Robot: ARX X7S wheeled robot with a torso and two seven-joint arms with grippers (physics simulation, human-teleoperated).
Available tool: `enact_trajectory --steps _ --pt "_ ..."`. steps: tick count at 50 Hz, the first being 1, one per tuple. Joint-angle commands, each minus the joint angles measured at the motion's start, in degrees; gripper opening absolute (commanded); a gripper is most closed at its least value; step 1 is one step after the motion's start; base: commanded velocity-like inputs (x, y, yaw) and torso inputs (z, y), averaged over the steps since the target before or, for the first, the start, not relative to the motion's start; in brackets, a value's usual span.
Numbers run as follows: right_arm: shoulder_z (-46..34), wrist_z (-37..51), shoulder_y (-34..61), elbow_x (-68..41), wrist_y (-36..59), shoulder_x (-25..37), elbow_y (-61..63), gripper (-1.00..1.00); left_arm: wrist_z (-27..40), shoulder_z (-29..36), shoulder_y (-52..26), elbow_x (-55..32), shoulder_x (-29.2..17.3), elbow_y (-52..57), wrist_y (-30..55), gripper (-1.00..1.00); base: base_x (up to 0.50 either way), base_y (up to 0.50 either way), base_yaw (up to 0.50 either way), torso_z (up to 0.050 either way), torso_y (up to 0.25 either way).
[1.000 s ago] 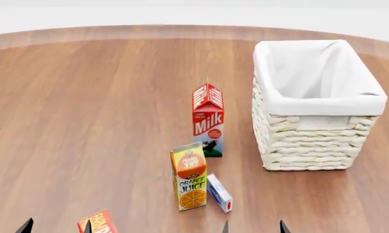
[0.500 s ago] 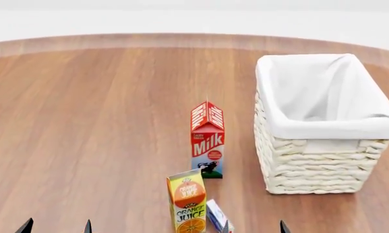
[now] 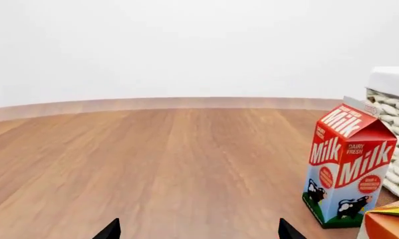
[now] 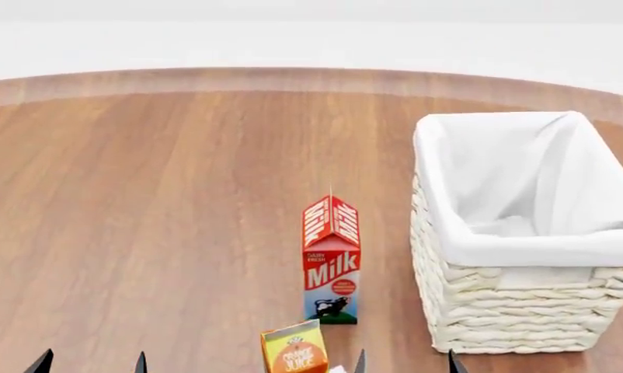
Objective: Pick up the orange juice, and put it in the basket.
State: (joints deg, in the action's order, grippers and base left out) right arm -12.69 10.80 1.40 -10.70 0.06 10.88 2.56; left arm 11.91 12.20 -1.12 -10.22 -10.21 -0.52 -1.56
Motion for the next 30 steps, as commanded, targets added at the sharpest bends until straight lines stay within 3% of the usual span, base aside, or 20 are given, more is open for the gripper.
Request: enact_trajectory --steps 1,17,18,20,30 --pt "-0.3 0.3 0.06 -0.22 -0.07 0.37 0.09 1.0 0.33 0.35 -0.06 -0.28 -0.28 -0.03 -0.09 1.0 0.21 0.0 0.0 0.0 0.0" --pt "-0.65 1.0 0.26 -0.34 -0.79 0.4 -0.93 1.0 0.76 0.82 -0.15 -0.65 -0.65 -0.06 -0.21 1.0 0.18 0.0 0.0 0.0 0.0" --pt "-5.92 -0.7 -8.34 2.83 0.53 5.96 7.66 1.0 0.79 0.85 -0.15 -0.67 -0.67 -0.07 -0.21 1.0 0.0 0.0 0.0 0.0 0.0" --pt "-6.13 -0.7 -13.67 2.91 0.2 6.09 18.11 1.0 0.84 0.9 -0.16 -0.72 -0.71 -0.07 -0.23 1.0 0.0 0.0 0.0 0.0 0.0" --pt "-7.22 -0.61 -14.66 4.63 -3.45 6.25 15.54 1.0 1.1 1.18 -0.22 -0.93 -0.93 -0.1 -0.3 1.0 0.0 0.0 0.0 0.0 0.0"
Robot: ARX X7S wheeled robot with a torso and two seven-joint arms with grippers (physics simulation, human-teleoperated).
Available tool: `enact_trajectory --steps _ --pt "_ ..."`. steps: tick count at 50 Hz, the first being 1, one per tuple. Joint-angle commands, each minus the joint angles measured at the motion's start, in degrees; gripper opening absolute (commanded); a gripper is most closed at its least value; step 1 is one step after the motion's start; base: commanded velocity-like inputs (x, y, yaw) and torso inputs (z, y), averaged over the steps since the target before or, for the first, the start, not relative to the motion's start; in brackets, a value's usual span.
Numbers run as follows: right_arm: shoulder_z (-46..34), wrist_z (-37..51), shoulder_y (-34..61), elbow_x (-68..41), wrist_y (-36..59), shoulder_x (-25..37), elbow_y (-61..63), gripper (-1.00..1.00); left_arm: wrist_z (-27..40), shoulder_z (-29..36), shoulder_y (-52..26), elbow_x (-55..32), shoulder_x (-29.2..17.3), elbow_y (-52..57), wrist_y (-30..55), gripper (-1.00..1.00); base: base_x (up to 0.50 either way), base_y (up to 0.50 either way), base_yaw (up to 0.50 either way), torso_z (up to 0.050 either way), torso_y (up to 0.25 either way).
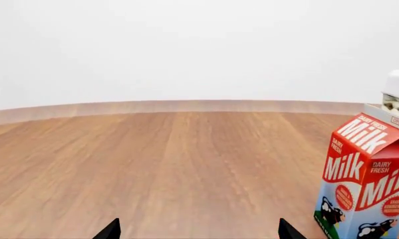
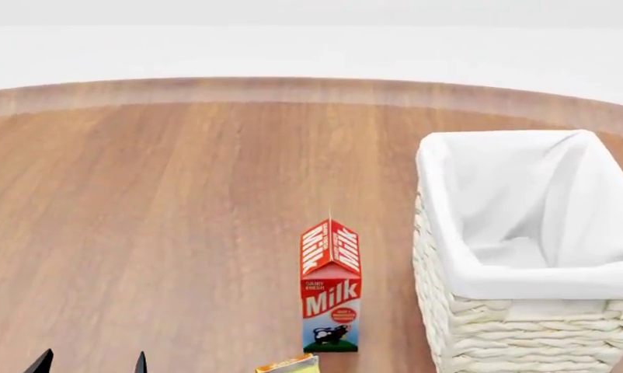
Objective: Pick up the orange juice, and put it in the basket.
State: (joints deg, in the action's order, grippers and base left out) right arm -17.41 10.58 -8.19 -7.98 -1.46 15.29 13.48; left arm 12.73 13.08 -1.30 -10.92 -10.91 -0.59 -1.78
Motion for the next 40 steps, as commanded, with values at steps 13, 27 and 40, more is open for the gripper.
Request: enact_trajectory --steps 13,27,40 --pt "-3.43 -0.49 -5.14 2.25 -4.25 1.58 1.67 1.0 0.59 0.65 -0.11 -0.51 -0.5 -0.06 -0.17 1.0 0.0 0.0 0.0 0.0 0.0" --pt "-4.83 -1.62 -3.36 0.83 -10.35 -1.07 -7.89 1.0 0.93 1.01 -0.18 -0.79 -0.79 -0.09 -0.27 1.0 0.0 0.0 0.0 0.0 0.0" --pt "-6.24 -2.42 -1.34 0.38 -12.69 -2.73 -13.3 1.0 1.22 1.34 -0.25 -1.04 -1.04 -0.12 -0.36 1.0 0.0 0.0 0.0 0.0 0.0"
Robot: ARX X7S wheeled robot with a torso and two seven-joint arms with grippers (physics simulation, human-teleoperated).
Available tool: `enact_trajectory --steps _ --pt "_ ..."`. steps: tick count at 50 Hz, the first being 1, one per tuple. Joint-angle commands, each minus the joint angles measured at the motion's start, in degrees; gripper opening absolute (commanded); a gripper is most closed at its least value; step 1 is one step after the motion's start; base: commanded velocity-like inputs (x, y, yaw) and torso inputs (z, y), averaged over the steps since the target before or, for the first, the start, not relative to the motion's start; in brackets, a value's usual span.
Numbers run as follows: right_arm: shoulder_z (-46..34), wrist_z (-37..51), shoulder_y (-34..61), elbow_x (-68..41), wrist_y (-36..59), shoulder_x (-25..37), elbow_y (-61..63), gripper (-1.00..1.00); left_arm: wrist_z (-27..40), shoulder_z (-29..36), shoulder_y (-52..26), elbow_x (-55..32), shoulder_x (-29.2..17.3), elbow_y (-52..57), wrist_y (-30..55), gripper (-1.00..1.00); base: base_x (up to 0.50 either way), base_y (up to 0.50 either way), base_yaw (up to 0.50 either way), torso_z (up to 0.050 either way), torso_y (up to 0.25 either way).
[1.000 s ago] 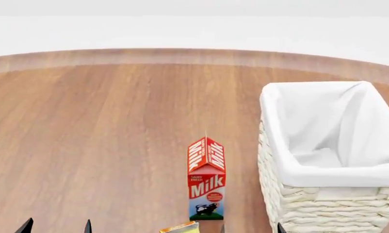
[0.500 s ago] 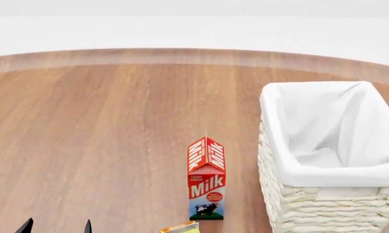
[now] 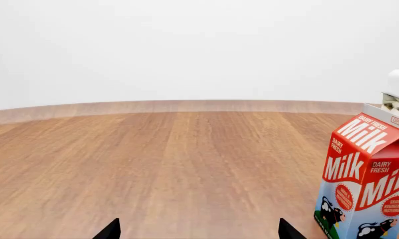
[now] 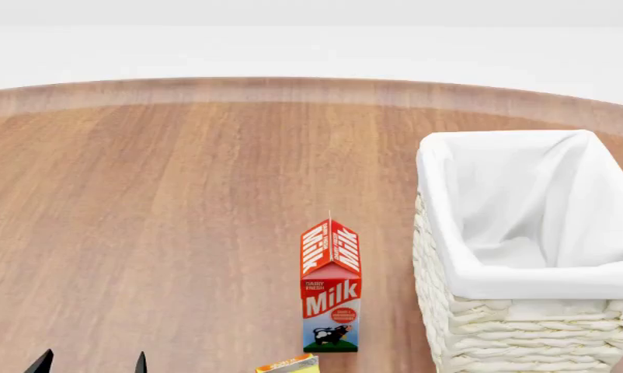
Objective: Pick up the orange juice, and put it in the basket.
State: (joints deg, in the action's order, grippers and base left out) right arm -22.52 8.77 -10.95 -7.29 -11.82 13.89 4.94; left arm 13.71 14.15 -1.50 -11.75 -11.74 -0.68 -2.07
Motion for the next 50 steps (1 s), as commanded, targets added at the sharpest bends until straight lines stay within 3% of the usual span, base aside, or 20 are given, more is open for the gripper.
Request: enact_trajectory --steps 1,50 --pt "-1.22 -0.56 1.56 -0.21 -2.48 -1.45 -5.08 1.0 0.27 0.29 -0.06 -0.23 -0.22 -0.03 -0.08 1.0 0.0 0.0 0.0 0.0 0.0" --pt "-3.63 -0.31 9.53 -0.82 -6.72 -5.37 -19.74 1.0 1.3 1.43 -0.31 -1.11 -1.1 -0.13 -0.41 1.0 0.0 0.0 0.0 0.0 0.0"
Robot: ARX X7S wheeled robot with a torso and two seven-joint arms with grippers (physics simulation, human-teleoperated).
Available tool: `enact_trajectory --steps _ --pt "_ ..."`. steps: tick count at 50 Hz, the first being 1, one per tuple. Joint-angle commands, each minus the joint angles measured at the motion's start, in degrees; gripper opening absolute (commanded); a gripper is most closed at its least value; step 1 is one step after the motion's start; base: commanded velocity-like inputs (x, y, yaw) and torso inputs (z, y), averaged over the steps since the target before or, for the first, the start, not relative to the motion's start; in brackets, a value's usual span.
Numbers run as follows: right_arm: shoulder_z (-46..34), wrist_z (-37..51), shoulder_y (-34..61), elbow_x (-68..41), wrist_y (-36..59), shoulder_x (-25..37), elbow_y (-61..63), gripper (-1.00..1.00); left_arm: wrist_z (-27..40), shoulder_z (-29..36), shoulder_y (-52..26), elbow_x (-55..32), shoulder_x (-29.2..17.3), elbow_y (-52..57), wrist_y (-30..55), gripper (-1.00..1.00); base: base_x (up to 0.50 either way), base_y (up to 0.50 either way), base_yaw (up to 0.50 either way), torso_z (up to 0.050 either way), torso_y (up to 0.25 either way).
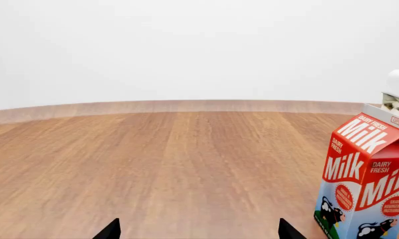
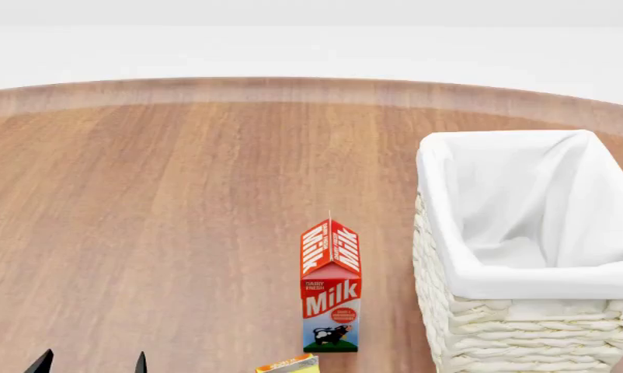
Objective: Pick up the orange juice, and put it in the basket.
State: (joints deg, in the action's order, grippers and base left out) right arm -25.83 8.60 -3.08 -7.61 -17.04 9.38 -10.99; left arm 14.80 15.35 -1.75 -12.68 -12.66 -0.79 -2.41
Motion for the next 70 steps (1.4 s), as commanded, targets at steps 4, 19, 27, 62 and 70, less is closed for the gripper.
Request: enact_trajectory --steps 4,19,27,62,70 --pt "-0.36 -0.11 2.48 -0.61 -2.03 -1.18 -5.54 1.0 0.29 0.33 -0.07 -0.25 -0.25 -0.03 -0.1 1.0 0.0 0.0 0.0 0.0 0.0" --pt "-1.07 0.17 3.78 -0.96 -2.2 -1.58 -7.18 1.0 0.58 0.65 -0.15 -0.5 -0.49 -0.06 -0.19 1.0 0.0 0.0 0.0 0.0 0.0" --pt "-1.58 0.33 3.76 -1.24 -2.04 -1.58 -6.72 1.0 0.73 0.82 -0.18 -0.62 -0.62 -0.08 -0.25 1.0 0.0 0.0 0.0 0.0 0.0" --pt "-3.61 0.7 7.39 -1.39 -3.88 -2.98 -13.91 1.0 1.45 1.63 -0.38 -1.23 -1.23 -0.16 -0.5 1.0 0.0 0.0 0.0 0.0 0.0" --pt "-3.89 0.84 8.14 -1.58 -4.53 -3.15 -15.56 1.0 1.61 1.81 -0.42 -1.37 -1.36 -0.18 -0.56 1.0 0.0 0.0 0.0 0.0 0.0"
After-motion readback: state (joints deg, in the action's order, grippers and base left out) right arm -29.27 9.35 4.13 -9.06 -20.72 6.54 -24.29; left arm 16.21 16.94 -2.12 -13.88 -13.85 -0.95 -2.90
